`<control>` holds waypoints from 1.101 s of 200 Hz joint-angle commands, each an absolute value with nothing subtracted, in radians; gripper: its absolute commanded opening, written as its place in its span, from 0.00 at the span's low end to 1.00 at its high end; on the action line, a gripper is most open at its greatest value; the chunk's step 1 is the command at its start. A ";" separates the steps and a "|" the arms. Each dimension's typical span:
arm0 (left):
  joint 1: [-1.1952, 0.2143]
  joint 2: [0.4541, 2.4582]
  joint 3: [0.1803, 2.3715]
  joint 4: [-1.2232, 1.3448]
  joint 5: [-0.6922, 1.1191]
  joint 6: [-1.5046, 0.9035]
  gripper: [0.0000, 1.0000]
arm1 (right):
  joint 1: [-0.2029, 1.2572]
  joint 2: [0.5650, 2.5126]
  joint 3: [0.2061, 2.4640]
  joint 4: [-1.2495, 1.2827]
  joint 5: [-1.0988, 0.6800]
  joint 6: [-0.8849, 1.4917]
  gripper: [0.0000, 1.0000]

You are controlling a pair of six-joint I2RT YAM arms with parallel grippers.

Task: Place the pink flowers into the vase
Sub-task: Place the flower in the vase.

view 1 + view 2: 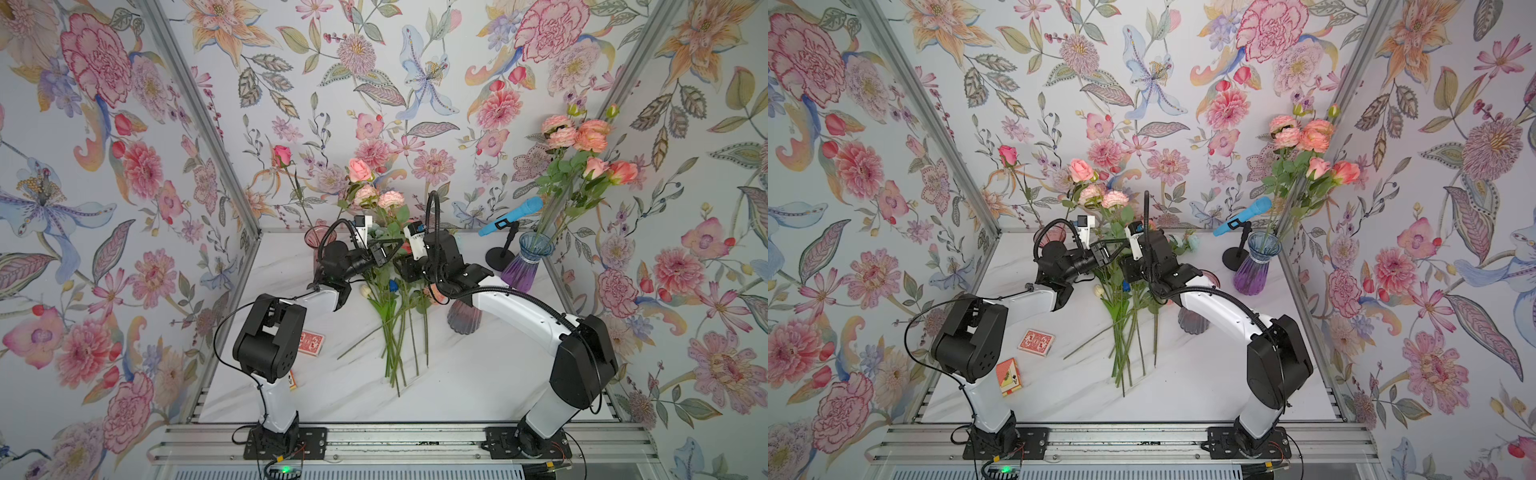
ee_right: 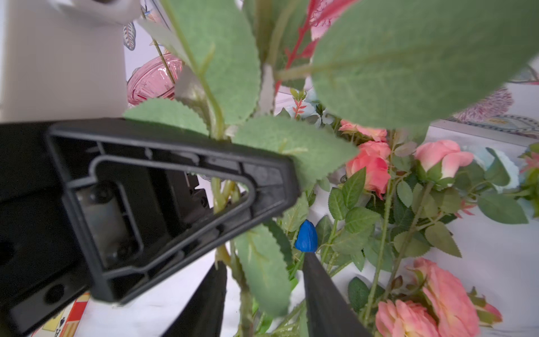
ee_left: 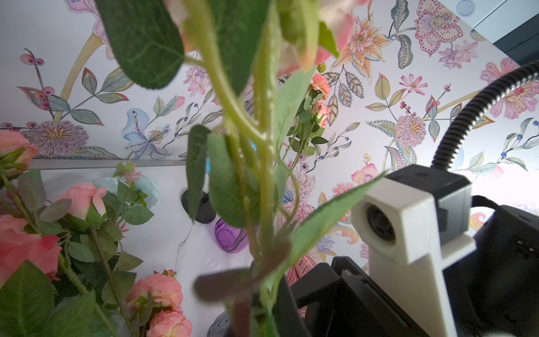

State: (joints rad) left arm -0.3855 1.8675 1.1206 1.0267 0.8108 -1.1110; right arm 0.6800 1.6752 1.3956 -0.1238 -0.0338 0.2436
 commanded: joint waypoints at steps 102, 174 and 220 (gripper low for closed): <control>-0.400 2.014 1.334 0.997 0.919 -1.075 0.00 | 0.617 1.537 1.304 -0.126 0.026 0.262 1.00; -0.419 2.014 1.504 0.712 0.917 -0.877 0.00 | 0.579 1.452 1.260 -0.169 0.051 0.268 0.99; -0.438 2.001 1.633 0.526 0.897 -0.732 0.00 | 0.559 1.358 1.214 -0.187 0.083 0.256 0.99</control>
